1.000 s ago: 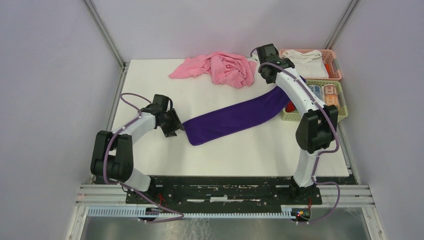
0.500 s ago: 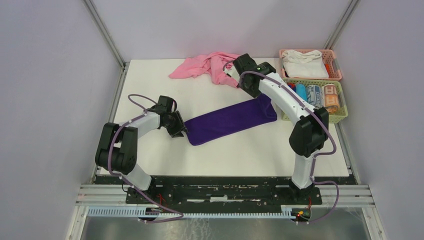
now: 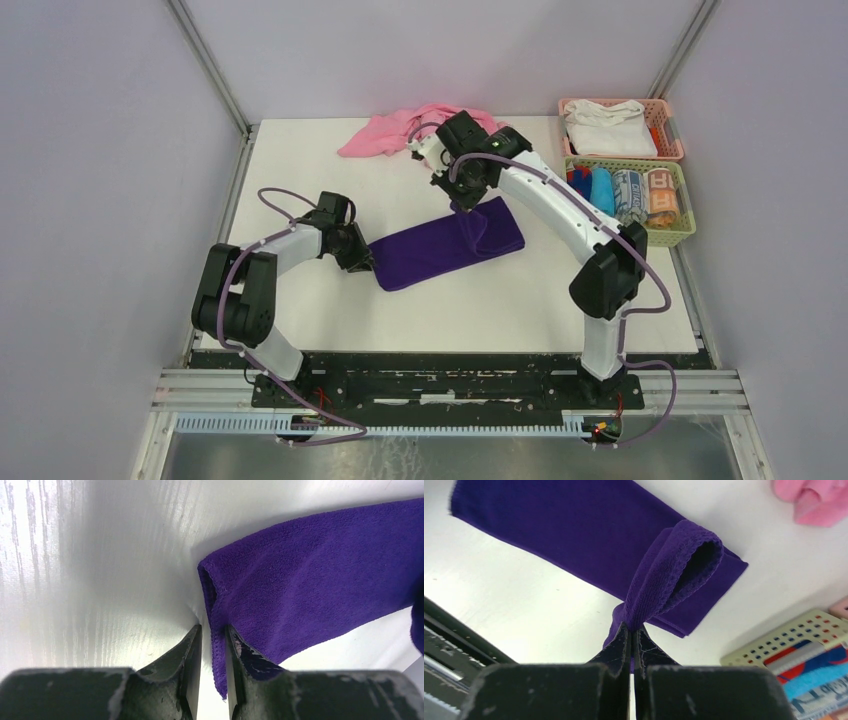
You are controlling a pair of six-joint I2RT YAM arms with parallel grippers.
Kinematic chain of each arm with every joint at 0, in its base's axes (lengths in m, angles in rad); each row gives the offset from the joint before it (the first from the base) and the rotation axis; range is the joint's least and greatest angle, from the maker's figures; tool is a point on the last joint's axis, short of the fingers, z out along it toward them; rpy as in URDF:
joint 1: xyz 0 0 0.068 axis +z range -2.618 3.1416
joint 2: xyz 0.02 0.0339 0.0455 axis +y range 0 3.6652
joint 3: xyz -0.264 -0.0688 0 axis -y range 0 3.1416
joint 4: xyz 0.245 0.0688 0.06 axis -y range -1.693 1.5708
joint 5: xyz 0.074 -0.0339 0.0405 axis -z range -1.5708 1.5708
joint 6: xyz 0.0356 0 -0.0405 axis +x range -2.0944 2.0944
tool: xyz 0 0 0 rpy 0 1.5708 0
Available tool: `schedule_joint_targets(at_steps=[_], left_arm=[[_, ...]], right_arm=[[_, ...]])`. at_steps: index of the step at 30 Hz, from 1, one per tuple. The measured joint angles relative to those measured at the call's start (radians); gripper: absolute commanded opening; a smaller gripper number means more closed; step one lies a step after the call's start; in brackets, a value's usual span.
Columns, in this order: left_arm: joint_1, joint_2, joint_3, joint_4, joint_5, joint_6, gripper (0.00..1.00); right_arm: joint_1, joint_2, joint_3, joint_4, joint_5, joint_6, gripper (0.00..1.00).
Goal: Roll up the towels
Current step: Fold the towel at the center of the board.
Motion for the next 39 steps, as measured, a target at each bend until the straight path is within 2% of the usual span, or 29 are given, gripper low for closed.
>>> schedule_joint_targets(at_steps=[5, 19, 39], left_arm=[[-0.002, 0.001, -0.002, 0.002, 0.0, 0.0, 0.25], [-0.018, 0.001, -0.011, 0.019, 0.0, 0.0, 0.19], [-0.039, 0.001, -0.013, 0.021, -0.009, 0.0, 0.16]], right_arm=[[0.055, 0.049, 0.023, 0.002, -0.05, 0.043, 0.0], [0.15, 0.208, 0.063, 0.06, -0.063, 0.159, 0.0], [0.153, 0.219, 0.105, 0.059, 0.02, 0.196, 0.0]])
